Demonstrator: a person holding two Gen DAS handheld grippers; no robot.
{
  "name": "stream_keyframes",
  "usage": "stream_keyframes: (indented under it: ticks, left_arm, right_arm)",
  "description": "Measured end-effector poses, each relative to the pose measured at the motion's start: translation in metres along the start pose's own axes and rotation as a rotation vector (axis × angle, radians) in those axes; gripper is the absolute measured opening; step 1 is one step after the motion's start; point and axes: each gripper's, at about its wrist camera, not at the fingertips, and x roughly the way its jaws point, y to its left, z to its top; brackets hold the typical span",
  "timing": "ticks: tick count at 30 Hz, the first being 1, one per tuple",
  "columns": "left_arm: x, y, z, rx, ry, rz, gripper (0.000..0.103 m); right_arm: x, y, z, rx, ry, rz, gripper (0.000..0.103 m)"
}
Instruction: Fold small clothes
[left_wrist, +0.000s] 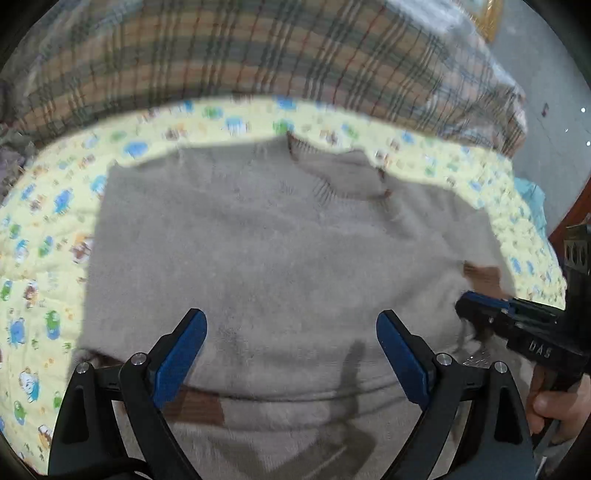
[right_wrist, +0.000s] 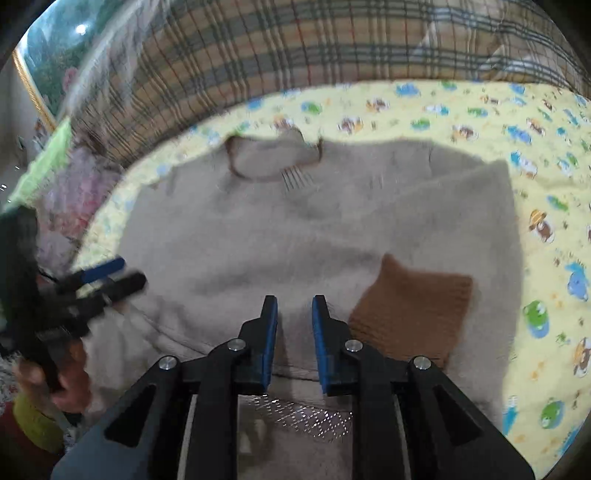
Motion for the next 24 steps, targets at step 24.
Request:
stream_keyframes:
  ticks: [24]
  left_arm:
    - [-0.113, 0.081, -0.101, -0.132, -0.045, 0.091, 0.091]
  right_arm:
    - [-0.12, 0.005, -0.116, 0.158, -0.134, 0.039, 0.047]
